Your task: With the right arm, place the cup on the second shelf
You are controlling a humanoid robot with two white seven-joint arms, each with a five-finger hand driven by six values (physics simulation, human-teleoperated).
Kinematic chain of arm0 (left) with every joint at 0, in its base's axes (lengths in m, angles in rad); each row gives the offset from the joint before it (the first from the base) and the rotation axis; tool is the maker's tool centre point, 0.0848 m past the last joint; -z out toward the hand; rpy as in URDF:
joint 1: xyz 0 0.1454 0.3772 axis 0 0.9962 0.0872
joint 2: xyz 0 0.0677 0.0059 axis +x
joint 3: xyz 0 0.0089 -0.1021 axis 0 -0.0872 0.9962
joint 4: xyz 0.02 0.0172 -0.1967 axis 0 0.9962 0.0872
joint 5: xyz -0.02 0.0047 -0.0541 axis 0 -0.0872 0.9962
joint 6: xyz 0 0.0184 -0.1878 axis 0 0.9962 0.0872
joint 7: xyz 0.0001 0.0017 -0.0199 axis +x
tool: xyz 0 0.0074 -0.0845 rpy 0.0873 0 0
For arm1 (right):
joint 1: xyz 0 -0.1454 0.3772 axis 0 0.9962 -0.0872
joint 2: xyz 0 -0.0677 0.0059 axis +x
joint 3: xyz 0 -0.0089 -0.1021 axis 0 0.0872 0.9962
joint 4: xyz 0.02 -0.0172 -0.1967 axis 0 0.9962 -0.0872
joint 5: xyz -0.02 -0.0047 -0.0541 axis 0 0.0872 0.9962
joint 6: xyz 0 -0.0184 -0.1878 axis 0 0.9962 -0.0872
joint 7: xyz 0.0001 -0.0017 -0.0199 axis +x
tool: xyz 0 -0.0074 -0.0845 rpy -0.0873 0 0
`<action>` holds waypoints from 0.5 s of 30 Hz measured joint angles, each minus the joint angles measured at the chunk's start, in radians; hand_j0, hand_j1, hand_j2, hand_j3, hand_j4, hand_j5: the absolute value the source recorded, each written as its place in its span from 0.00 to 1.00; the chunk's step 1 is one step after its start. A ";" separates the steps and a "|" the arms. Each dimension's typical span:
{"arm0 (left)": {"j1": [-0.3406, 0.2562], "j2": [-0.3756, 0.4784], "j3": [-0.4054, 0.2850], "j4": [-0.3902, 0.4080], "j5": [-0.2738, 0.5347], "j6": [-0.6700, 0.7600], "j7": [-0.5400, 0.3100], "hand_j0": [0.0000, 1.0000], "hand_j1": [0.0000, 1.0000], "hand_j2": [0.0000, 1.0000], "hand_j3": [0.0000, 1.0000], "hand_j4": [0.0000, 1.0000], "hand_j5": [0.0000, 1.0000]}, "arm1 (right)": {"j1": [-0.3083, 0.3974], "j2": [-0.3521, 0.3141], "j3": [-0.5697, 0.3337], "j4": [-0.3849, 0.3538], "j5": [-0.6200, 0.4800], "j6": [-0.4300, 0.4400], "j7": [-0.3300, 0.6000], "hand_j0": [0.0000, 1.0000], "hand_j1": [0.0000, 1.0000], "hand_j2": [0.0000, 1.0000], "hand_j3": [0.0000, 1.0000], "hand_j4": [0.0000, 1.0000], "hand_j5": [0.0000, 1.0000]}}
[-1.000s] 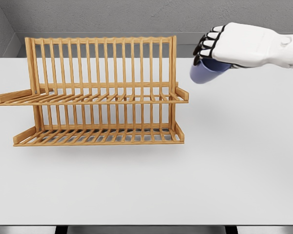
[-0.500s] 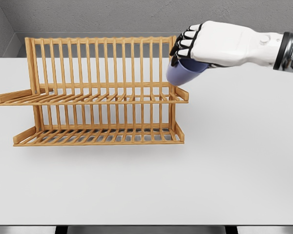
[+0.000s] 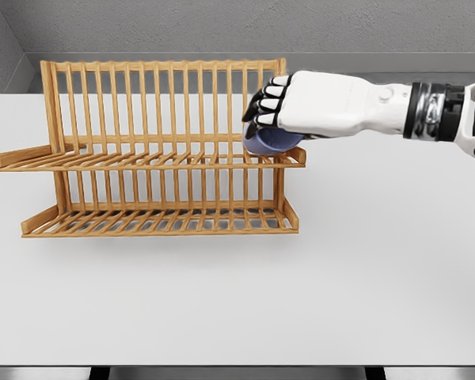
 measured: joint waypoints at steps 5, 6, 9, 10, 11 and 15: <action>0.000 0.000 0.000 0.000 0.000 0.000 0.000 1.00 1.00 1.00 1.00 1.00 1.00 | 0.006 -0.004 0.007 0.001 -0.001 0.001 0.004 1.00 1.00 1.00 1.00 1.00 1.00; 0.000 0.000 0.000 0.000 0.000 0.000 0.000 1.00 1.00 1.00 1.00 1.00 1.00 | 0.006 -0.004 0.008 0.001 -0.001 0.000 0.004 1.00 1.00 1.00 1.00 1.00 1.00; 0.000 0.000 0.000 0.000 0.000 0.000 0.000 1.00 1.00 1.00 1.00 1.00 1.00 | 0.005 -0.004 0.008 0.000 -0.001 -0.001 0.005 1.00 1.00 1.00 1.00 1.00 1.00; 0.000 0.000 0.000 0.000 0.000 0.000 0.000 1.00 1.00 1.00 1.00 1.00 1.00 | 0.005 -0.004 0.008 0.000 0.000 -0.002 0.006 1.00 1.00 1.00 1.00 1.00 1.00; 0.000 0.000 0.000 0.000 0.000 0.000 0.000 1.00 1.00 1.00 1.00 1.00 1.00 | 0.002 -0.003 0.006 0.000 0.000 -0.002 0.006 1.00 1.00 1.00 1.00 1.00 1.00; 0.000 0.000 0.000 0.000 0.000 0.000 0.000 1.00 1.00 1.00 1.00 1.00 1.00 | -0.008 -0.005 -0.018 0.000 0.000 -0.001 0.006 1.00 1.00 1.00 1.00 1.00 1.00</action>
